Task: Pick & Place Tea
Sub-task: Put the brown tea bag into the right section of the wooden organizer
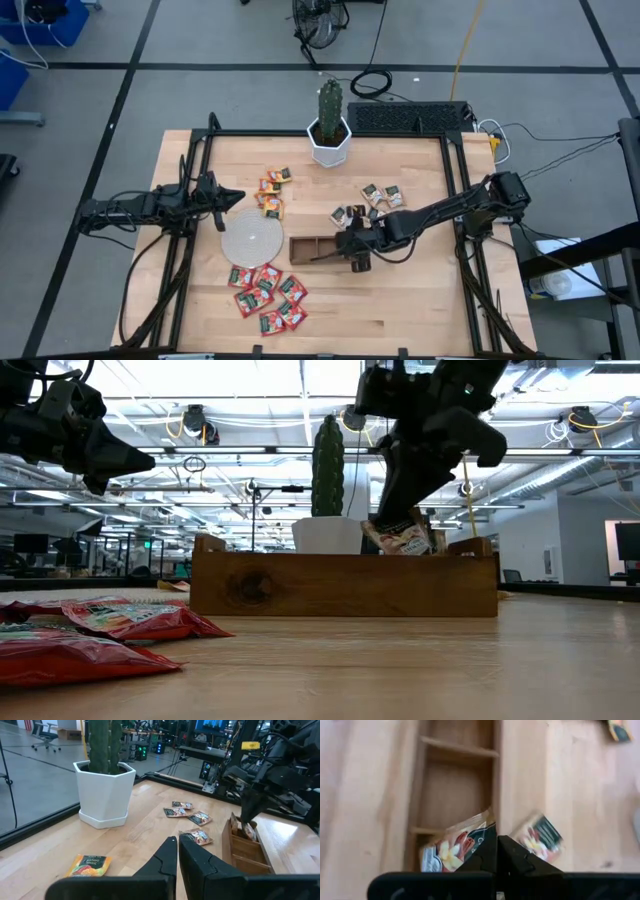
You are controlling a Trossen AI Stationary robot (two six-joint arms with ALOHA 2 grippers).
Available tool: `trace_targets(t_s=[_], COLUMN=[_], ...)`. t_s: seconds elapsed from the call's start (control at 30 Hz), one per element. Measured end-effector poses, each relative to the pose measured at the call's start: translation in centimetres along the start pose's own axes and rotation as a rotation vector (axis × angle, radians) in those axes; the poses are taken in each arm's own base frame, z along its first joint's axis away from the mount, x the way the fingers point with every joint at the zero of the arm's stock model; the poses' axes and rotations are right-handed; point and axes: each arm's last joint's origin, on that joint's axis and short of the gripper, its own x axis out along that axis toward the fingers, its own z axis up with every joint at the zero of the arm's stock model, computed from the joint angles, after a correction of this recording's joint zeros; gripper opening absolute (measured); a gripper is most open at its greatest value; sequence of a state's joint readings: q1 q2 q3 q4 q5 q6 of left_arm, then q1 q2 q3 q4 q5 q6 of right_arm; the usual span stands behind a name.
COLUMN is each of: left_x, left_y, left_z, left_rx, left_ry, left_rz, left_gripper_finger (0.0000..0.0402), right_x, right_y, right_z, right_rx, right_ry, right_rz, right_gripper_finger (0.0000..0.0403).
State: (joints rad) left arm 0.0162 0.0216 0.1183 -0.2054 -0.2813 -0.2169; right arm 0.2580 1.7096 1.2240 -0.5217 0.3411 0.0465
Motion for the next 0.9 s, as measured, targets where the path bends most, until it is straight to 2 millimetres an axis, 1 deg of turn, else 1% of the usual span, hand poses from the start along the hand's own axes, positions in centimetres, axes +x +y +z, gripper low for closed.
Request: trace_targets(t_s=[0.17, 0.33, 0.67, 0.9], left_x=[0.0, 0.0, 0.0, 0.0], left_y=[0.0, 0.0, 0.0, 0.0], left_z=[0.0, 0.0, 0.0, 0.0], left_rx=[0.0, 0.0, 0.0, 0.0], left_ry=[0.0, 0.0, 0.001, 0.0], left_rz=[0.0, 0.0, 0.0, 0.0], left_gripper_finger=[0.0021, 0.0021, 0.0021, 0.0021], right_x=[-0.4, -0.8, -1.2, 0.2], right_y=[0.5, 1.3, 2.3, 2.7], right_z=[-0.6, -0.8, -1.1, -2.9], right_rx=[0.016, 0.035, 0.104, 0.129], right_ry=[0.038, 0.024, 0.022, 0.033], right_rz=[-0.144, -0.211, -0.198, -0.2], right_gripper_finger=[0.0, 0.0, 0.0, 0.0])
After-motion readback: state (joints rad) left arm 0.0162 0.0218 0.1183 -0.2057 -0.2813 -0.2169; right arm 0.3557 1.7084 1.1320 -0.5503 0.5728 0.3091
